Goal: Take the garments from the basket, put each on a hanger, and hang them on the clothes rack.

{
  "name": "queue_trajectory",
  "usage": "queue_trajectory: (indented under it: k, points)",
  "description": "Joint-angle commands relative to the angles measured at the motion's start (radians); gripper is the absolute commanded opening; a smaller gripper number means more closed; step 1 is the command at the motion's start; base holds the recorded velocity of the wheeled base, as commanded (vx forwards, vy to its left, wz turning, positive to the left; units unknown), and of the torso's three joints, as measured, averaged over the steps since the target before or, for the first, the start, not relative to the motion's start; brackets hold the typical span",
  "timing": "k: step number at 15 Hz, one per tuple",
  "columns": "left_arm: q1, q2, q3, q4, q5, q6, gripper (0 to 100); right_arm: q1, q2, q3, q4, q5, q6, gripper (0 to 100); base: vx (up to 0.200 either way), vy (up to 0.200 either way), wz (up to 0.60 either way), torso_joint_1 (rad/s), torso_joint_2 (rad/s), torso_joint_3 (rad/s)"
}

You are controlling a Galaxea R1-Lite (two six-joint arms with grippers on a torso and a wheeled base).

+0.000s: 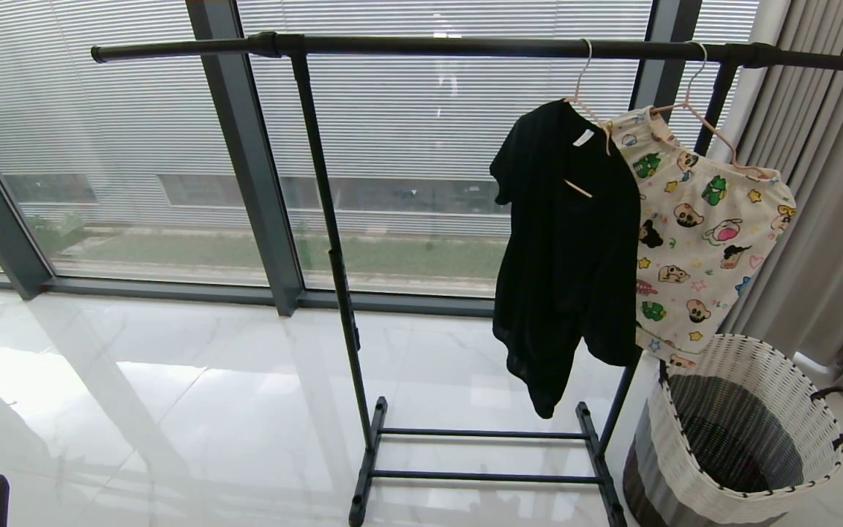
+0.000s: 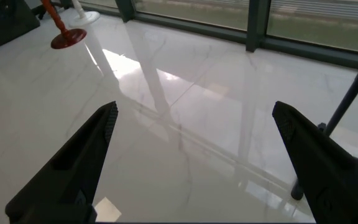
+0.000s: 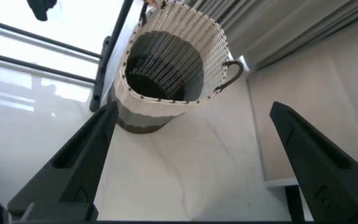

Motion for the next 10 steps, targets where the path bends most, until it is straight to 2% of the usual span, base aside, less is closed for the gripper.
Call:
queue_trajectory:
  k: [1, 3, 6, 7, 9, 10]
  points:
    - [0.000, -0.064, 0.001, 0.001, 0.000, 0.001, 100, 0.000, -0.085, 0.030, 0.000, 0.000, 0.041, 100, 0.000, 0.000, 0.00, 0.000, 0.00, 0.000]
    - [0.001, -0.138, 0.002, 0.001, 0.007, 0.002, 100, -0.002, -0.187, 0.075, 0.000, 0.000, 0.073, 100, 0.000, 0.000, 0.00, 0.000, 0.00, 0.000]
    - [0.001, -0.290, 0.002, 0.065, 0.022, 0.027, 100, 0.006, -0.413, 0.167, 0.004, 0.012, 0.081, 100, 0.000, 0.000, 0.00, 0.000, 0.00, 0.000]
    - [0.001, -0.370, 0.002, 0.106, 0.022, 0.060, 100, 0.011, -0.447, 0.167, 0.004, 0.015, 0.084, 100, 0.000, 0.000, 0.00, 0.000, 0.00, 0.000]
    - [0.010, -0.531, 0.002, 0.243, 0.026, 0.067, 100, 0.011, -0.457, 0.179, -0.025, 0.009, 0.128, 100, 0.000, 0.000, 0.00, 0.000, 0.00, 0.000]
    - [0.050, -0.610, 0.002, 0.344, 0.043, 0.079, 100, 0.011, -0.457, 0.191, -0.062, 0.009, 0.148, 100, 0.000, 0.000, 0.00, 0.000, 0.00, 0.000]
